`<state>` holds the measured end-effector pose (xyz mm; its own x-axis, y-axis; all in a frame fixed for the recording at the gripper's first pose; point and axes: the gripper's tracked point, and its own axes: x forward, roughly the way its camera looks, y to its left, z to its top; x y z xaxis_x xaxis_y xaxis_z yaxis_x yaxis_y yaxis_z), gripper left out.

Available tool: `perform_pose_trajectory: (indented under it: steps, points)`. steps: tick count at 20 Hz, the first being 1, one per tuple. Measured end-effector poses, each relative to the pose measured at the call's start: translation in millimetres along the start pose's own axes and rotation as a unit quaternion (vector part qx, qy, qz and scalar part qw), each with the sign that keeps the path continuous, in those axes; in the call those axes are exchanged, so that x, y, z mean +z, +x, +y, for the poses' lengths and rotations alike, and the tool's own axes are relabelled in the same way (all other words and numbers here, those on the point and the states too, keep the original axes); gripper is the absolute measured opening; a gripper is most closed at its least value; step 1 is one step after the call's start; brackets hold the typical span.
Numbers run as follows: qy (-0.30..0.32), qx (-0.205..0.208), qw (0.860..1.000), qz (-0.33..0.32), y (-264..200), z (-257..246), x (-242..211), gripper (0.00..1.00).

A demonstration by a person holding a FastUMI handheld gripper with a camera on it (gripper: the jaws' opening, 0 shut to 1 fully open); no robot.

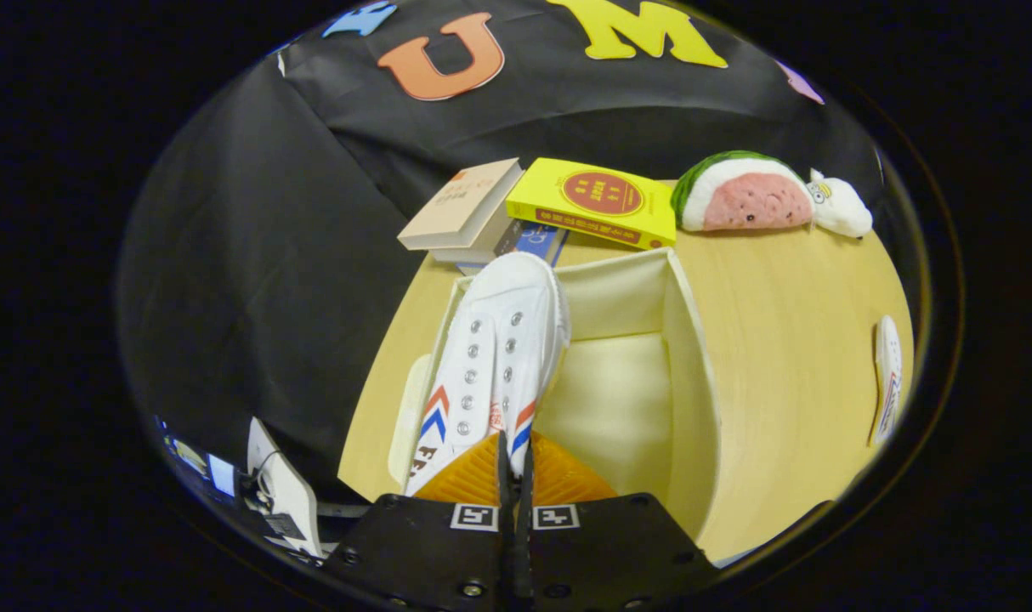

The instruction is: Open the storage box then place both shoes into the box .Put the left shoe in first, then the right shoe, with the right side of both shoes facing outward in a uniform manner.

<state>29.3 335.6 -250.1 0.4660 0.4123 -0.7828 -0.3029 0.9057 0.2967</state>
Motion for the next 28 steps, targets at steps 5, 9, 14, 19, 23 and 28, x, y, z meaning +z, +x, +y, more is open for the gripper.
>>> perform_pose_trajectory:
  steps: [5,9,14,19,23,28]
  points:
    - [-0.002,0.001,1.0,0.004,-0.4,6.0,-8.0,0.0]
    - [-0.001,0.0,1.0,0.011,4.7,8.6,-12.2,0.0]
    - [-0.015,0.01,1.0,0.011,9.8,13.3,-12.8,0.14]
    - [-0.021,0.025,0.999,-0.011,-4.6,11.9,2.8,0.93]
    - [-0.058,0.019,0.996,-0.061,-38.3,3.6,23.8,0.91]
    - [-0.117,-0.002,0.984,-0.138,-95.4,-22.6,45.5,0.96]
